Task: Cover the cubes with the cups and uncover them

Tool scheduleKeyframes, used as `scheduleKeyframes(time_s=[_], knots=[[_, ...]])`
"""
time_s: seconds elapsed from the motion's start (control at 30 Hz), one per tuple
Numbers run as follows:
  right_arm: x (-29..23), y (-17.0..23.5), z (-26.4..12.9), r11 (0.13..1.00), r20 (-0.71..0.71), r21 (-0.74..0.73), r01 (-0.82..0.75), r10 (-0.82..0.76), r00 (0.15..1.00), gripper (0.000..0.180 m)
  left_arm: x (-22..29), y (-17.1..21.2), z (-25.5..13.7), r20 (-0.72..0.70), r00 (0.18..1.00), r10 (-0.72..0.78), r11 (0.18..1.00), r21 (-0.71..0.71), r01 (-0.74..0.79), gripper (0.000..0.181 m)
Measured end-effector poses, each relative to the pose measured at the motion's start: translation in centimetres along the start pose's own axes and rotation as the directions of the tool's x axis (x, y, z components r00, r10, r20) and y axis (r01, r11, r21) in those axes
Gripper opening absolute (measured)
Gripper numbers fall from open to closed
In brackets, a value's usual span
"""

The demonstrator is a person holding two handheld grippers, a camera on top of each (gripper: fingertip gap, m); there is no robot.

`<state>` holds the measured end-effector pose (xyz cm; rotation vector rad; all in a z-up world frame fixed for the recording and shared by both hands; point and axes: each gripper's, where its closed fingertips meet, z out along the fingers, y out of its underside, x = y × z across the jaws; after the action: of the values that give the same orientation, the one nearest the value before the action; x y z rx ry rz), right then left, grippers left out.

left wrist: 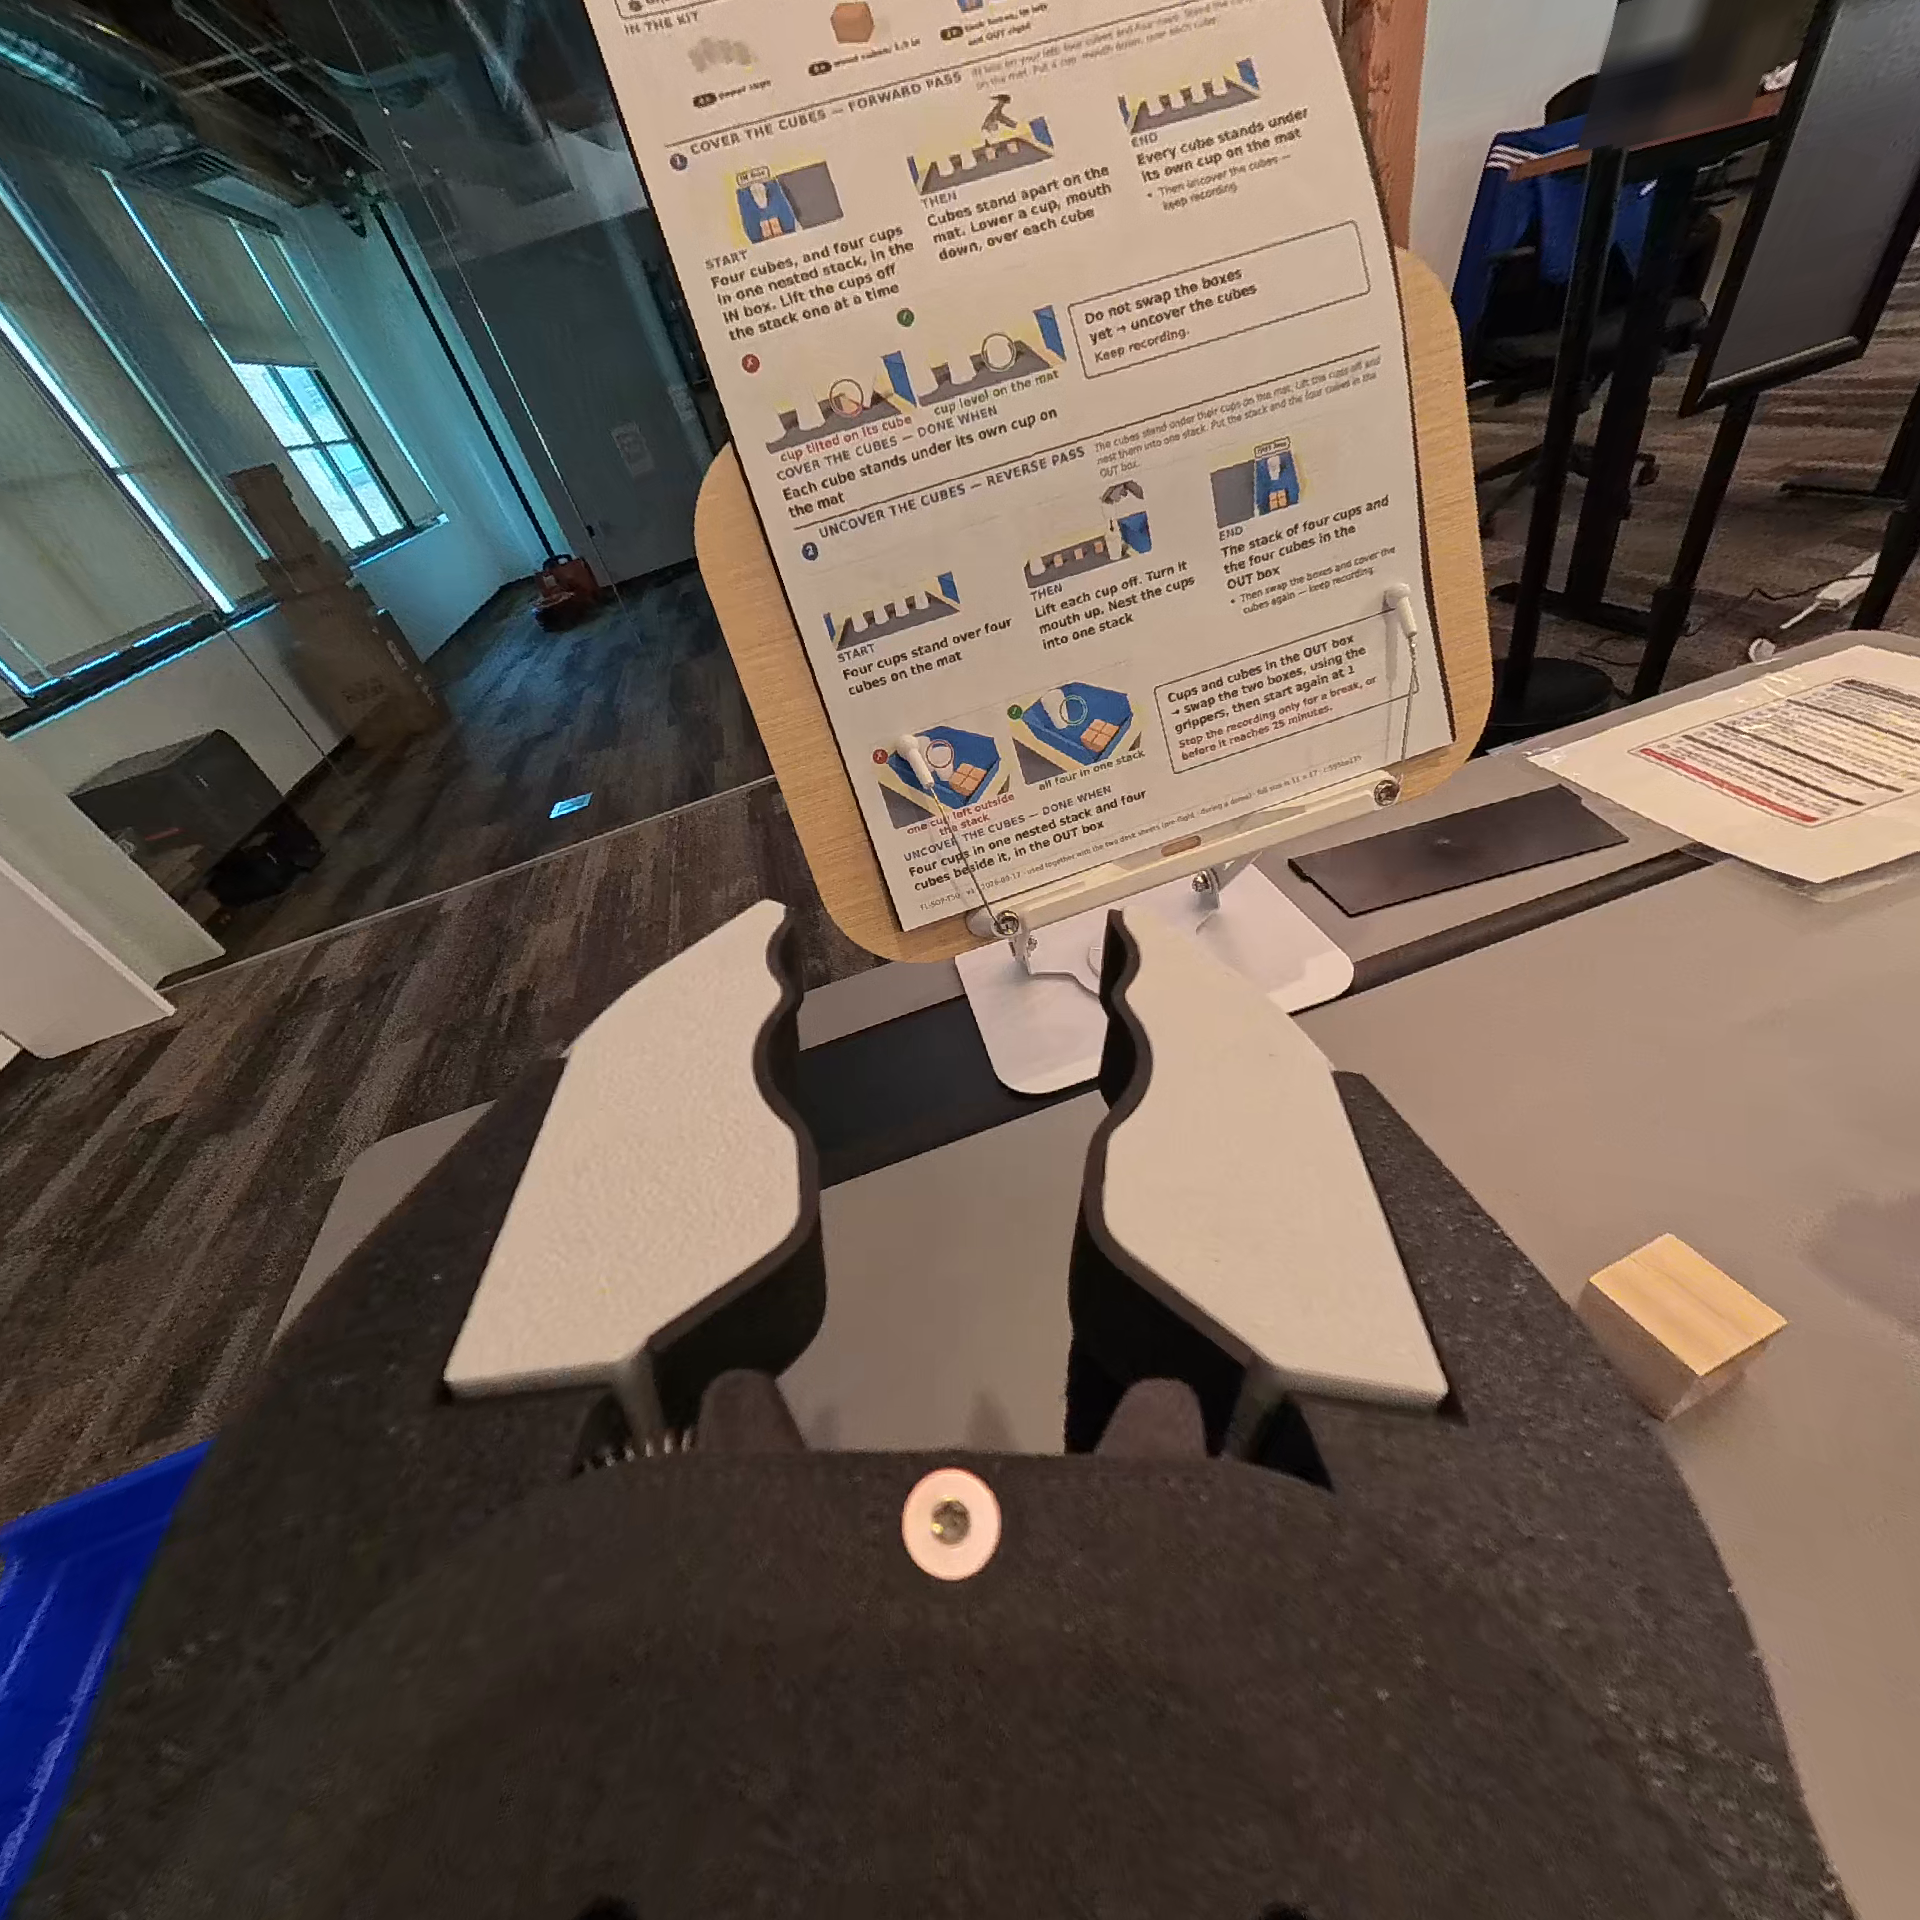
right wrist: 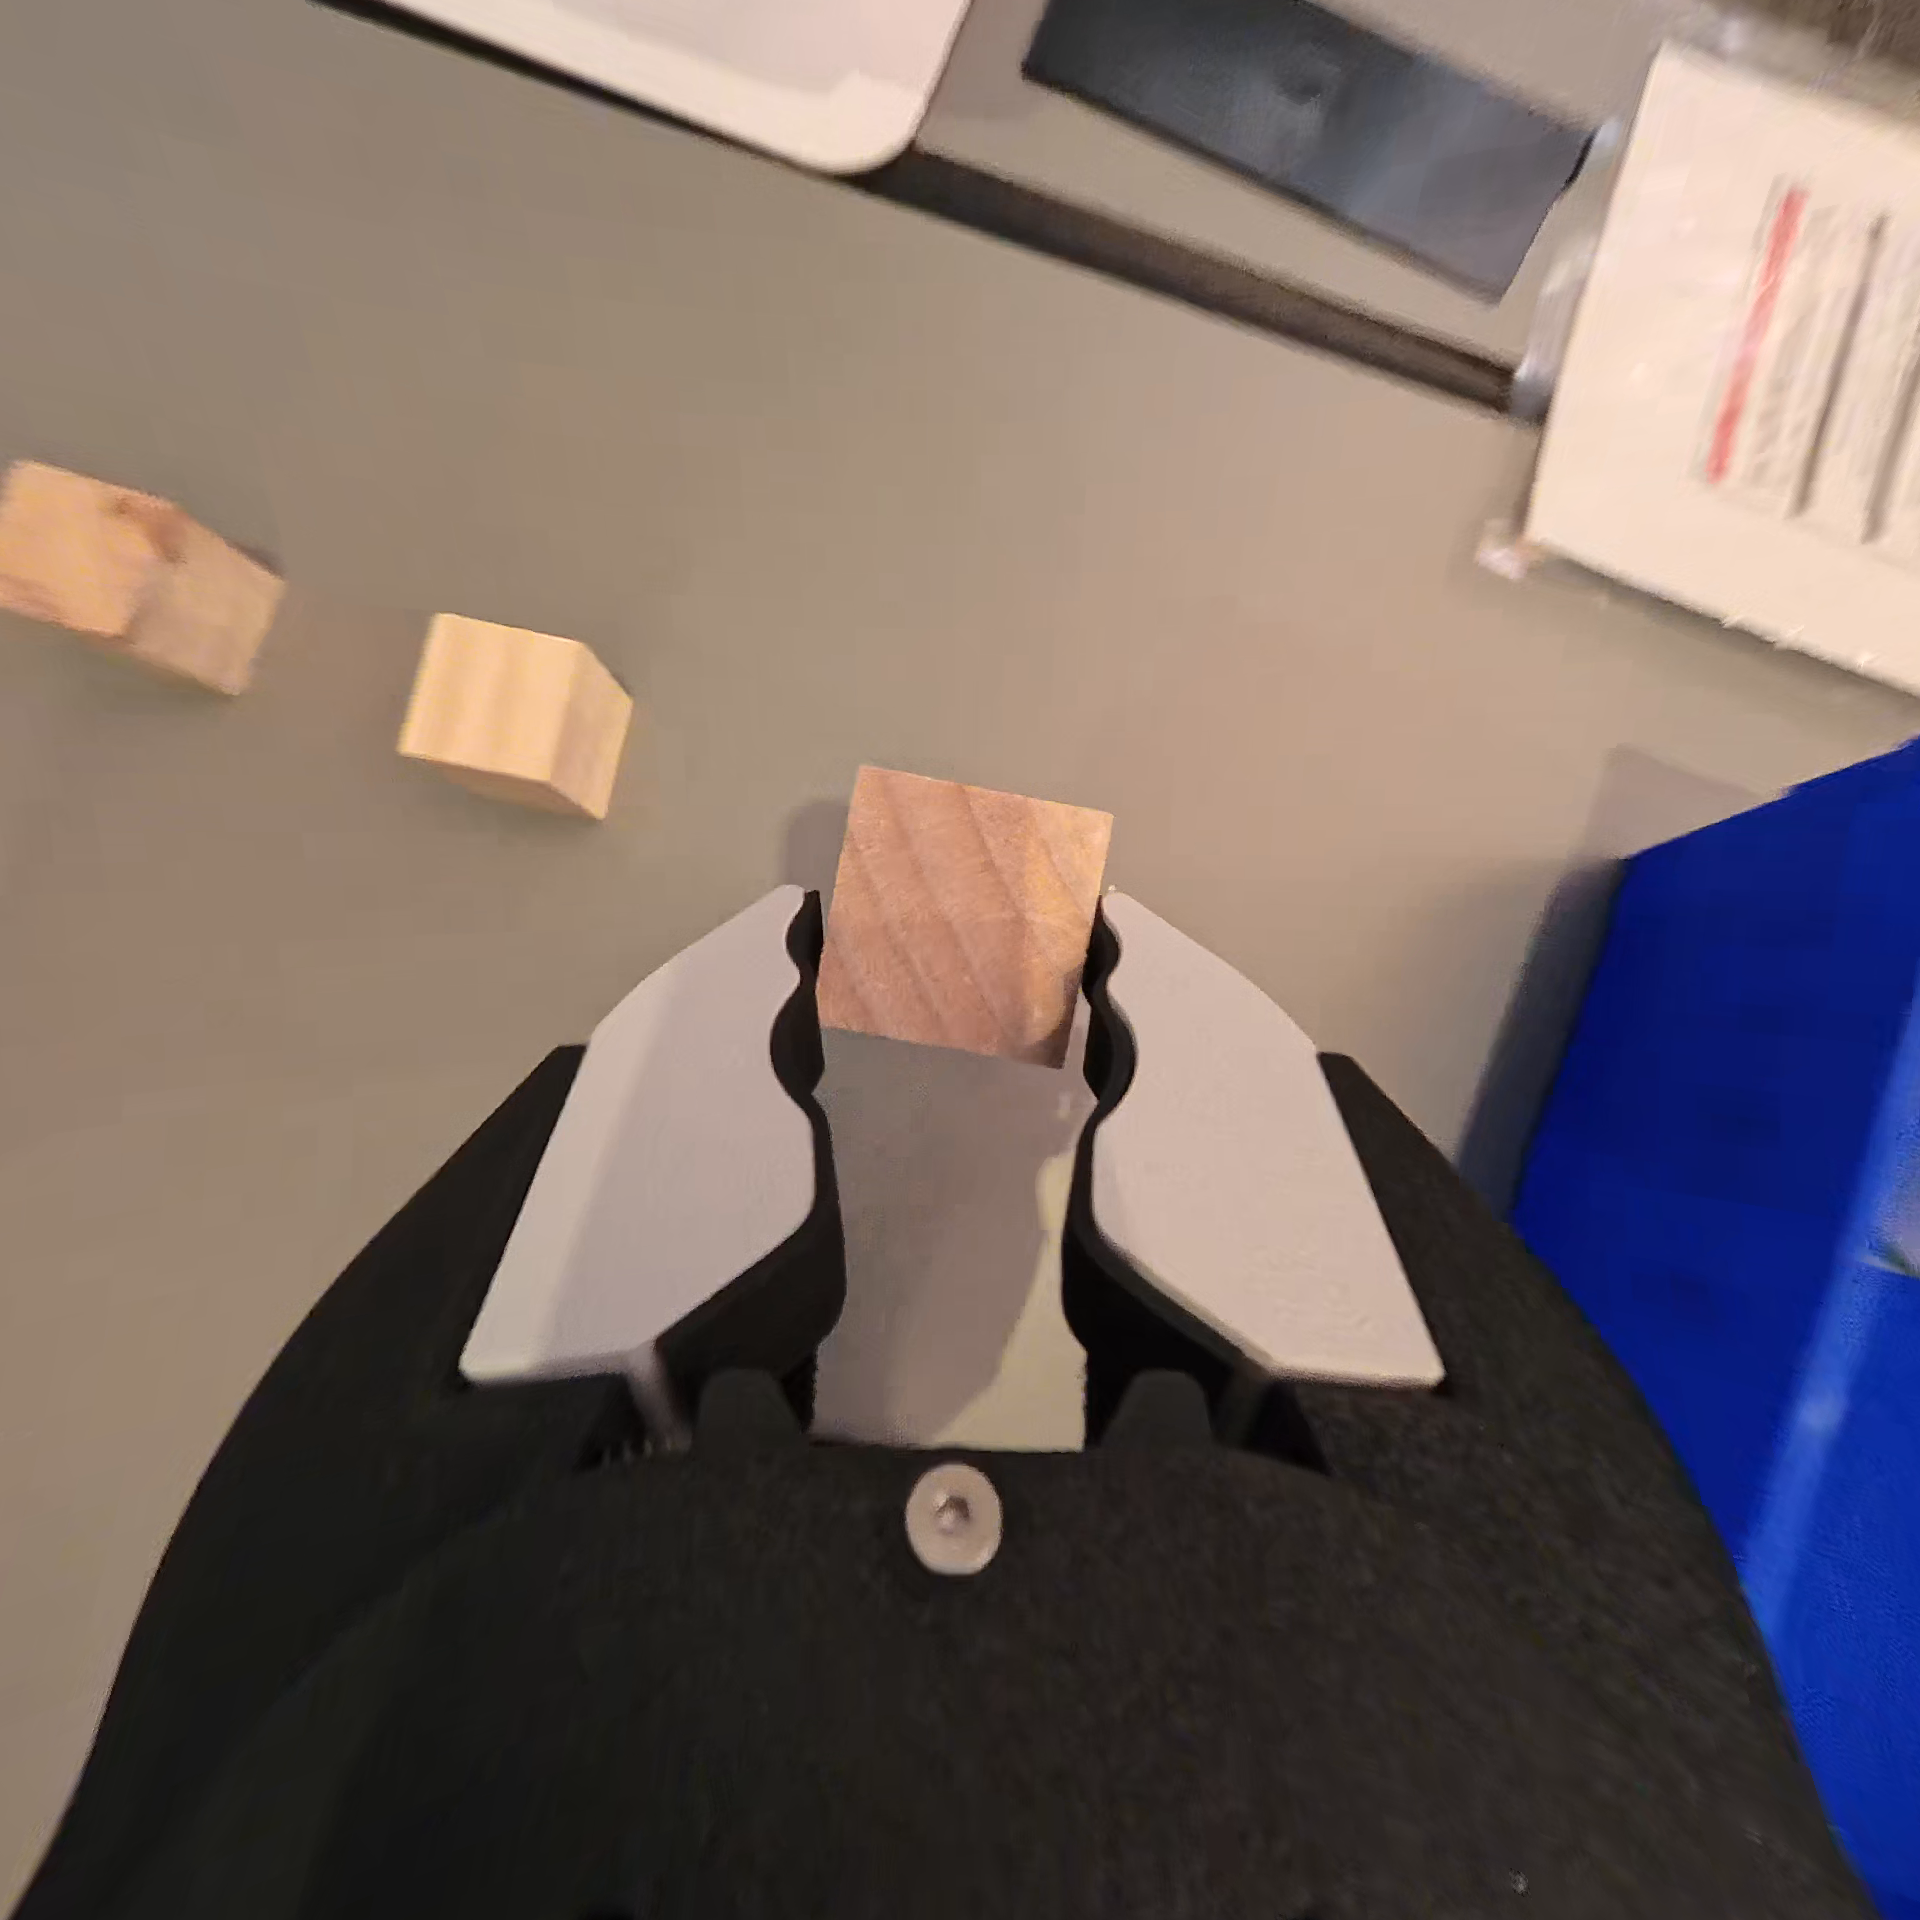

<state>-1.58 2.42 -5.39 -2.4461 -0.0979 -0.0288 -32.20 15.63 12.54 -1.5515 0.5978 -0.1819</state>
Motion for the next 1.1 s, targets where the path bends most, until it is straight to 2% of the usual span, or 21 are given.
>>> scheduleKeyframes(time_s=[0.1, 0.2, 0.33, 0.47, 0.67, 0.83, 1.1], knots=[[2.0, -1.2, -6.2, 0.995, -0.02, 0.084, 0.05, -0.049, 0.999, 0.048, 0.0, -0.2, -0.2, 0.001, 1.0, 0.005, 1.0, 0.007, -0.005, 0.054], [6.3, -0.5, -11.3, 0.993, -0.068, 0.104, 0.055, -0.048, 0.997, 0.047, 0.2, -0.4, -0.3, -0.003, 1.0, 0.011, 1.0, 0.011, -0.011, 0.054], [14.3, 3.2, -14.0, 0.997, -0.151, 0.069, 0.017, -0.006, 0.988, 0.048, 0.6, -0.6, -0.4, -0.01, 1.0, 0.019, 1.0, 0.016, -0.018, 0.054], [21.1, 8.9, -12.2, 0.993, -0.178, -0.005, -0.116, 0.113, 0.978, 0.048, 1.0, -0.8, -0.6, -0.013, 0.999, 0.033, 0.999, 0.024, -0.032, 0.054], [25.3, 14.8, -6.4, 0.968, -0.187, -0.146, -0.204, 0.176, 0.966, 0.048, 1.1, -1.1, -0.8, -0.001, 0.998, 0.068, 0.997, 0.033, -0.068, 0.054], [27.0, 17.2, -3.3, 0.95, -0.204, -0.251, -0.188, 0.138, 0.969, 0.048, 1.2, -1.5, -1.4, 0.001, 0.997, 0.083, 0.996, 0.039, -0.083, 0.054], [28.5, 18.1, -1.6, 0.947, -0.196, -0.248, -0.204, 0.158, 0.968, 0.048, 1.2, -2.3, -2.1, 0.012, 0.995, 0.102, 0.992, 0.072, -0.102, 0.053]])
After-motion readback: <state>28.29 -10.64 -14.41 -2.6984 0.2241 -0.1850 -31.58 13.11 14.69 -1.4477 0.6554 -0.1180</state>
